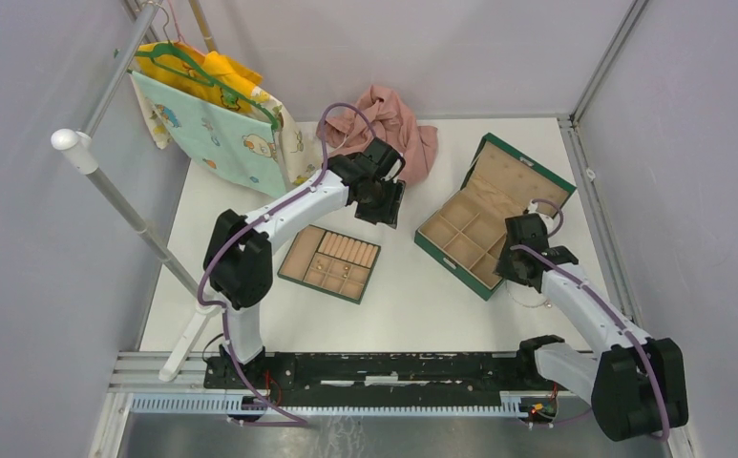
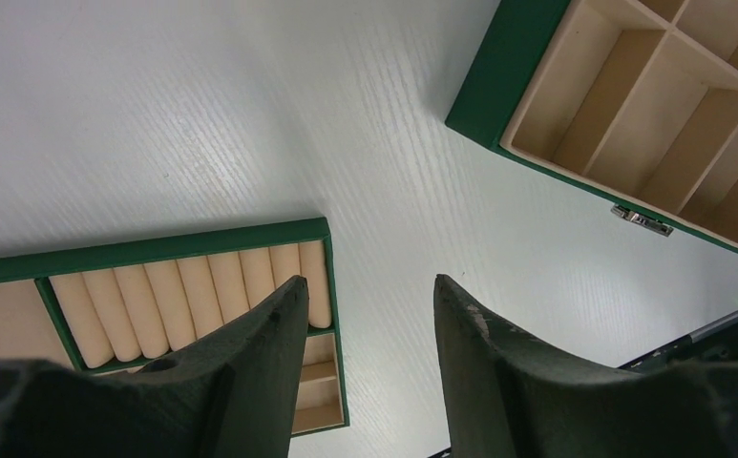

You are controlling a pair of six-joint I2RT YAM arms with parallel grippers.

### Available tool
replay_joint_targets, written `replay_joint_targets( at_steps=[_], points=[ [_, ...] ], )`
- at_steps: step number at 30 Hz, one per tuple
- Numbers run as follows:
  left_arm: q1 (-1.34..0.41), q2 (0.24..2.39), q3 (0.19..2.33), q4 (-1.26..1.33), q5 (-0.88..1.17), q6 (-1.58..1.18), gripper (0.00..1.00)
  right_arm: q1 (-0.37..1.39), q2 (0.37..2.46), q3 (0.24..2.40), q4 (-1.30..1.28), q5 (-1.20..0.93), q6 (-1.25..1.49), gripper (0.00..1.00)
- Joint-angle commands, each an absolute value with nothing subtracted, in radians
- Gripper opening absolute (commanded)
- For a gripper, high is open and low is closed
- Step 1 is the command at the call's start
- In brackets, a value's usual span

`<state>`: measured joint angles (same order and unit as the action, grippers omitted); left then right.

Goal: Organize the mixed jewelry

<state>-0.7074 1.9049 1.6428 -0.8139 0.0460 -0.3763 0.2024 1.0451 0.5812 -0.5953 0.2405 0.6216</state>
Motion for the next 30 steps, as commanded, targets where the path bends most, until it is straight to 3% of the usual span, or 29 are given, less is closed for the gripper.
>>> replay_joint_targets(
  at_steps=[1,6,10,14,17,20,25,30],
  points=[
    [-0.709,1.892,1.662,-0.806,0.052,-0.324,0.58,0.204,1.091,0.614,-0.431,0.154,0.553,0.32],
    [-0.709,1.890,1.645,-0.800,0.046,-0.320,0.58,0.209,1.250,0.732,-0.333,-0.063,0.285,0.31],
    [-0.709,1.887,1.633,-0.781,0.051,-0.328,0.58,0.271,1.446,0.940,-0.415,-0.009,0.051,0.32],
    [-0.709,1.897,1.649,-0.773,0.059,-0.344,0.58,0.281,1.573,1.104,-0.482,0.109,0.009,0.52],
    [-0.707,1.902,1.670,-0.777,0.054,-0.347,0.58,0.276,1.545,1.157,-0.492,0.146,0.009,0.67],
    [-0.707,1.903,1.680,-0.780,0.032,-0.348,0.58,0.245,1.446,1.107,-0.487,0.229,0.081,0.71],
    [-0.695,1.899,1.683,-0.781,0.009,-0.363,0.58,0.102,1.273,0.907,-0.545,0.383,0.256,0.70],
    [-0.686,1.910,1.689,-0.780,0.004,-0.356,0.58,-0.025,1.220,0.747,-0.514,0.291,0.214,0.62]
  ],
)
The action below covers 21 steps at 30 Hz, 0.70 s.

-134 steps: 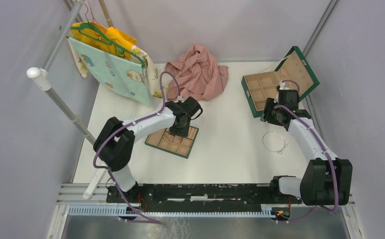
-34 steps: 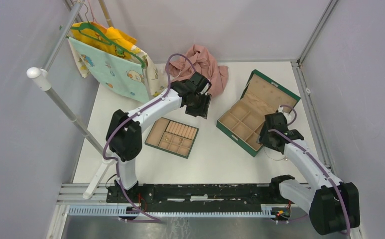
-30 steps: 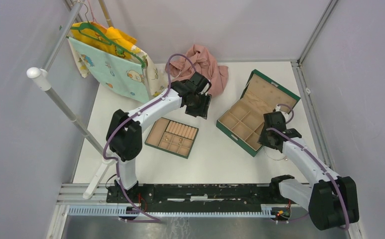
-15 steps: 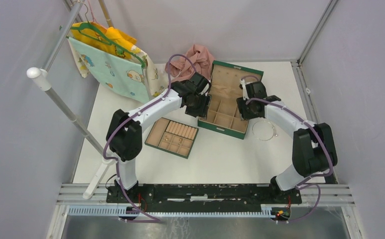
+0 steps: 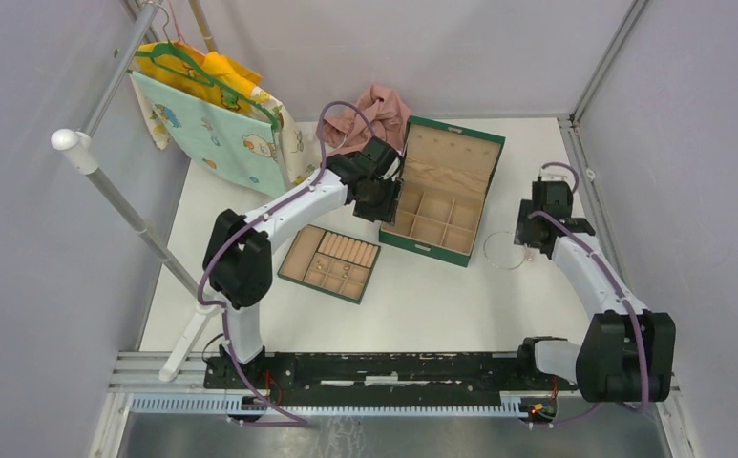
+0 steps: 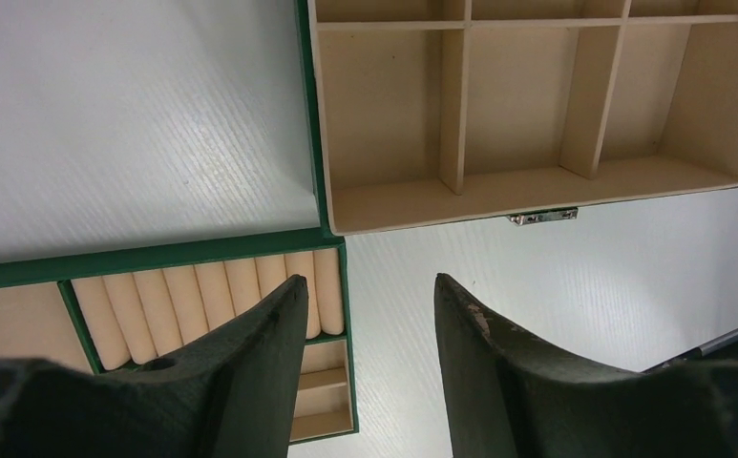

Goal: Organize the mixed jewelry

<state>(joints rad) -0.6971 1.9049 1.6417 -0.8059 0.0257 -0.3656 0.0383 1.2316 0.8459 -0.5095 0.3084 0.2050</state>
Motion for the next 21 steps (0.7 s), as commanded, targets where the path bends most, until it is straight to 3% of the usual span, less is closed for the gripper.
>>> replay_joint_targets(
  at_steps=[1,10,21],
  points=[
    [-0.683,1.916,1.692,-0.782,0.008,-0.351,0.58,-0.048,1.222,0.731,-0.496,0.285,0.200,0.60],
    [-0.678,1.943,1.706,-0.784,0.026,-0.336,0.57,-0.170,1.337,0.727,-0.410,0.137,0.129,0.42],
    [-0.677,1.953,1.717,-0.784,0.032,-0.336,0.56,-0.183,1.410,0.756,-0.366,0.028,0.143,0.45]
  ],
)
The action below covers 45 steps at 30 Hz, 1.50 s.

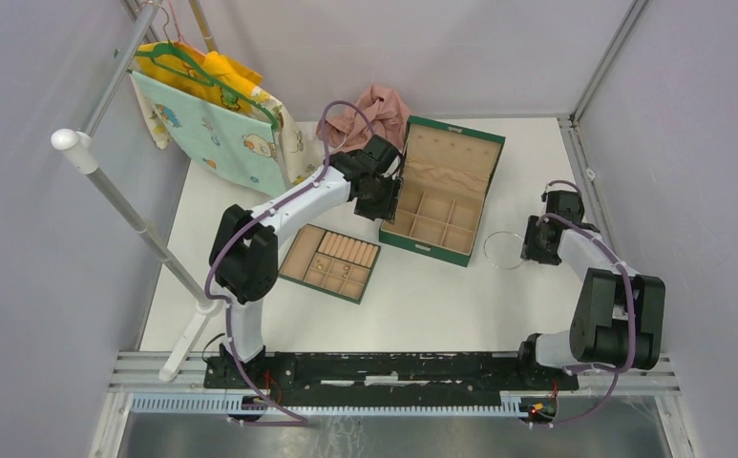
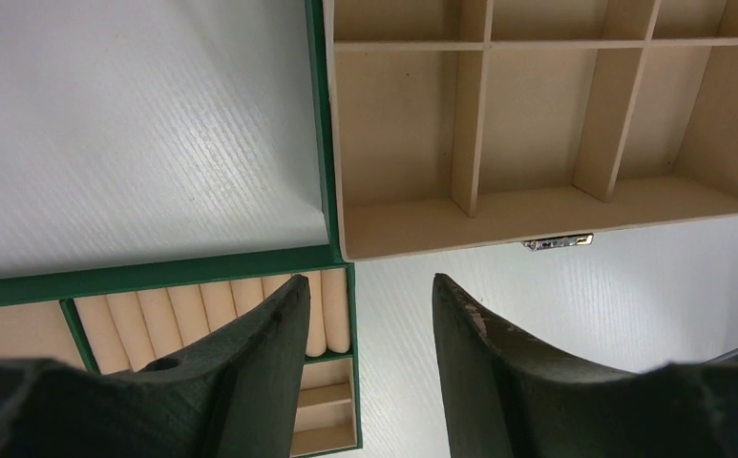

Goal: Organize the mixed jewelry

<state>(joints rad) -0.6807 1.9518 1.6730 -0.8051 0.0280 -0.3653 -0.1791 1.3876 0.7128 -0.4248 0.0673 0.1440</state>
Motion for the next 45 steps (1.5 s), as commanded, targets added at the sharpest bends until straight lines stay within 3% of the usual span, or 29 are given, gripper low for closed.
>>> replay_joint_targets(
  at_steps=[1,12,15,17,18,37,45],
  points=[
    [-0.677,1.955,1.719,-0.783,0.031,-0.337,0.56,-0.182,1.419,0.755,-0.360,0.026,0.143,0.43],
    [-0.678,1.980,1.744,-0.796,0.030,-0.334,0.56,-0.187,1.456,0.738,-0.337,0.020,0.144,0.27],
    [-0.676,1.985,1.746,-0.799,0.037,-0.334,0.56,-0.189,1.450,0.742,-0.344,0.015,0.144,0.16],
    [-0.677,1.987,1.747,-0.803,0.032,-0.334,0.56,-0.188,1.434,0.747,-0.349,0.005,0.157,0.01],
    [-0.676,1.990,1.752,-0.806,0.028,-0.338,0.56,-0.189,1.421,0.748,-0.354,0.003,0.169,0.00],
    [-0.612,1.956,1.806,-0.808,0.061,-0.440,0.58,-0.187,0.984,0.788,-0.461,-0.057,0.335,0.00],
    [-0.580,1.936,1.799,-0.791,0.156,-0.470,0.59,-0.107,0.874,0.723,-0.337,-0.059,0.591,0.00]
  ],
)
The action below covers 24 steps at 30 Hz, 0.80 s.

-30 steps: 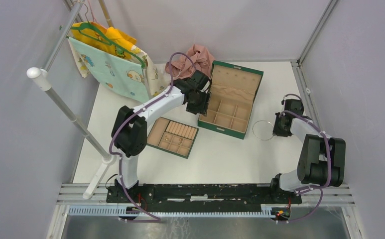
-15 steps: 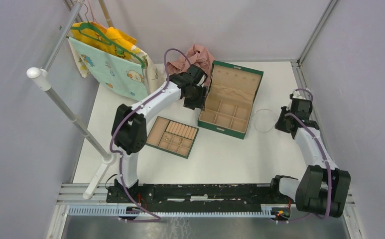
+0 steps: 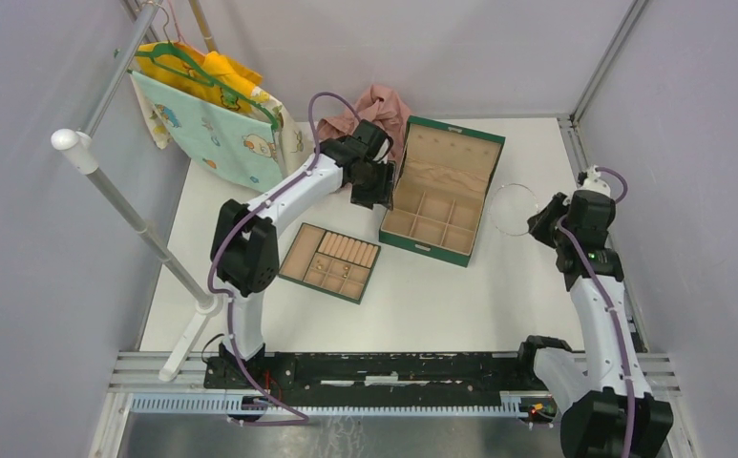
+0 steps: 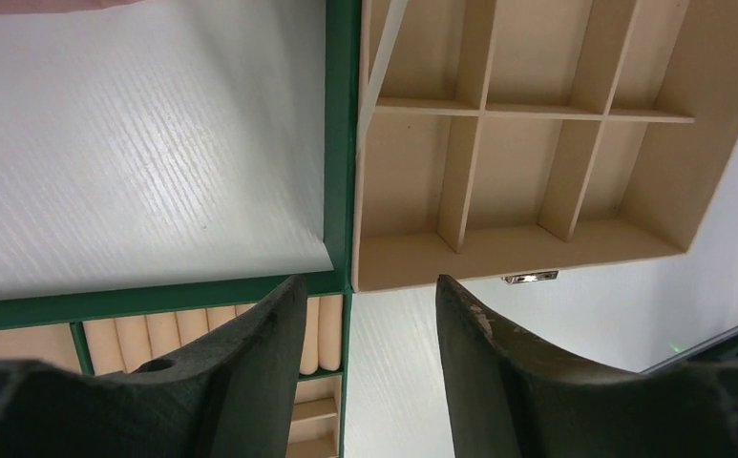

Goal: Organize the mixed jewelry

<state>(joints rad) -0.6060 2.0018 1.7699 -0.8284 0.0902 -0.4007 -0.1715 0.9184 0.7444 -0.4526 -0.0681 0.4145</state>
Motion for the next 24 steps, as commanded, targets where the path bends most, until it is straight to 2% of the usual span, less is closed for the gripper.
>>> replay_joint_targets(
  at_steps=[1,9,14,24],
  points=[
    [-0.579,1.933,1.795,-0.791,0.150,-0.471,0.59,-0.069,0.871,0.717,-0.320,-0.016,0.624,0.00],
    [-0.568,1.908,1.782,-0.788,0.120,-0.472,0.60,0.249,0.971,0.742,-0.160,0.322,0.863,0.00],
    [-0.563,1.896,1.769,-0.794,0.098,-0.457,0.60,0.389,1.119,0.825,-0.100,0.521,0.882,0.00],
    [-0.563,1.847,1.742,-0.834,0.008,-0.410,0.60,0.421,1.335,0.967,-0.008,0.634,0.874,0.00]
  ],
)
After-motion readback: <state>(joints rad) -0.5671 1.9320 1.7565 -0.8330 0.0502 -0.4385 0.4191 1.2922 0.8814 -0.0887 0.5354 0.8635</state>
